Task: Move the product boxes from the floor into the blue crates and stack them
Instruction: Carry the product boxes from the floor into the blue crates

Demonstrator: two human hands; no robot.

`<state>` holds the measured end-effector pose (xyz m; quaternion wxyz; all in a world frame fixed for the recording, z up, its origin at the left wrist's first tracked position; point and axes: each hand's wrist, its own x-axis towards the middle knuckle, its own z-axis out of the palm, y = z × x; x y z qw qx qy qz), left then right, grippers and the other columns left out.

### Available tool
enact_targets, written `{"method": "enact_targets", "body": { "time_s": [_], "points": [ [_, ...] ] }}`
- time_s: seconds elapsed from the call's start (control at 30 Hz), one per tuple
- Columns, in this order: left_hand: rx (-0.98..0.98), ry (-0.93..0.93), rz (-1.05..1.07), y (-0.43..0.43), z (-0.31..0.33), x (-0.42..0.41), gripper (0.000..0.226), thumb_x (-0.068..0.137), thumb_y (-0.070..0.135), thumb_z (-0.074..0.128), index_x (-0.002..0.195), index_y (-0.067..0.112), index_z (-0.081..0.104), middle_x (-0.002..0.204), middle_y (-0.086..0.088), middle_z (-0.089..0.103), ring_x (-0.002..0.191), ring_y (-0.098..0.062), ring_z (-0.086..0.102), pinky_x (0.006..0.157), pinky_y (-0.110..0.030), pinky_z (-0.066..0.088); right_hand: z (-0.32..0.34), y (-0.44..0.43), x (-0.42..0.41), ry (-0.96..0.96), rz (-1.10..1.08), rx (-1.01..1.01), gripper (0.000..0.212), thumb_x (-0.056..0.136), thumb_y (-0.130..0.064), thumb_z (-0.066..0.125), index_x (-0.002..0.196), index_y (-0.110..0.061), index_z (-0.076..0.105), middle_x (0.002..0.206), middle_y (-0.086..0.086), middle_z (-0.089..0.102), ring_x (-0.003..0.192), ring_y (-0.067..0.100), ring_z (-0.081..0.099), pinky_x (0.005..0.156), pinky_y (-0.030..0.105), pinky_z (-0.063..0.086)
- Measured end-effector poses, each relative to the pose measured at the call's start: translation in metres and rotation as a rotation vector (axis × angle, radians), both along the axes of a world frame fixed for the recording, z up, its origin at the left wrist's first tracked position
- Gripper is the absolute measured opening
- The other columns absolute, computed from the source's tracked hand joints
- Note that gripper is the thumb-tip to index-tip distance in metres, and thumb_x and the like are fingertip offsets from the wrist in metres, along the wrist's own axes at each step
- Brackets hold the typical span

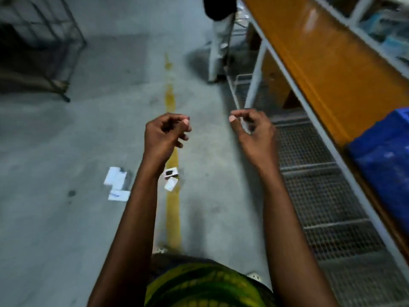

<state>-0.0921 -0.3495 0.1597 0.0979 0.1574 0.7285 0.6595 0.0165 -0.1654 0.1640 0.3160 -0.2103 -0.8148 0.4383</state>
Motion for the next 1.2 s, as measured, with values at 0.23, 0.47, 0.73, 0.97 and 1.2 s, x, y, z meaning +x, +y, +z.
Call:
{"method": "enact_targets", "body": {
  "time_s": [0.23,0.47,0.73,0.97,1.2],
  "points": [
    [-0.078,-0.046,0.325,-0.207,-0.020,-0.096,0.008,0.094,0.008,0.069,0.099,0.004,0.074,0.078,-0.006,0.074,0.060,-0.015,0.065,0.052,-0.023,0.047,-0.025,-0.194,-0.189,-0.091,0.396,-0.074,0.012,0.093,-0.032,0.070,0.102,-0.029,0.076,0.104,-0.017,0.069,0.102,0.007,0.064,0.091,0.038,0.054],
    [-0.081,-0.174,0.540,-0.335,-0.036,-0.155,0.009,0.093,0.011,0.070,0.100,0.006,0.074,0.078,-0.008,0.075,0.063,-0.016,0.066,0.053,-0.023,0.049,-0.053,-0.338,-0.286,-0.256,0.765,-0.075,0.013,0.094,-0.028,0.071,0.106,-0.029,0.077,0.106,-0.016,0.070,0.103,0.009,0.062,0.086,0.027,0.048],
    [-0.081,-0.247,0.715,-0.382,-0.088,-0.265,0.012,0.094,0.016,0.070,0.104,0.010,0.073,0.077,-0.006,0.074,0.064,-0.015,0.065,0.053,-0.027,0.049,-0.110,-0.390,-0.395,-0.444,0.918,-0.056,0.016,0.096,-0.029,0.068,0.111,-0.028,0.075,0.110,-0.010,0.071,0.104,0.010,0.061,0.094,0.026,0.045],
    [-0.237,-0.313,0.620,-0.401,-0.116,-0.387,0.011,0.094,0.015,0.070,0.103,0.009,0.073,0.079,-0.009,0.075,0.066,-0.018,0.067,0.056,-0.031,0.050,-0.151,-0.405,-0.520,-0.572,0.864,-0.149,0.014,0.096,-0.031,0.066,0.109,-0.030,0.074,0.108,-0.007,0.071,0.105,0.016,0.062,0.098,0.039,0.049],
    [-0.238,-0.430,0.620,-0.417,-0.178,-0.477,0.010,0.095,0.014,0.068,0.103,0.017,0.074,0.077,-0.003,0.075,0.067,-0.017,0.068,0.054,-0.029,0.052,-0.213,-0.391,-0.606,-0.721,0.670,-0.198,0.015,0.093,-0.018,0.071,0.106,-0.022,0.076,0.104,-0.001,0.075,0.096,0.015,0.068,0.092,0.028,0.050]
  ]
}}
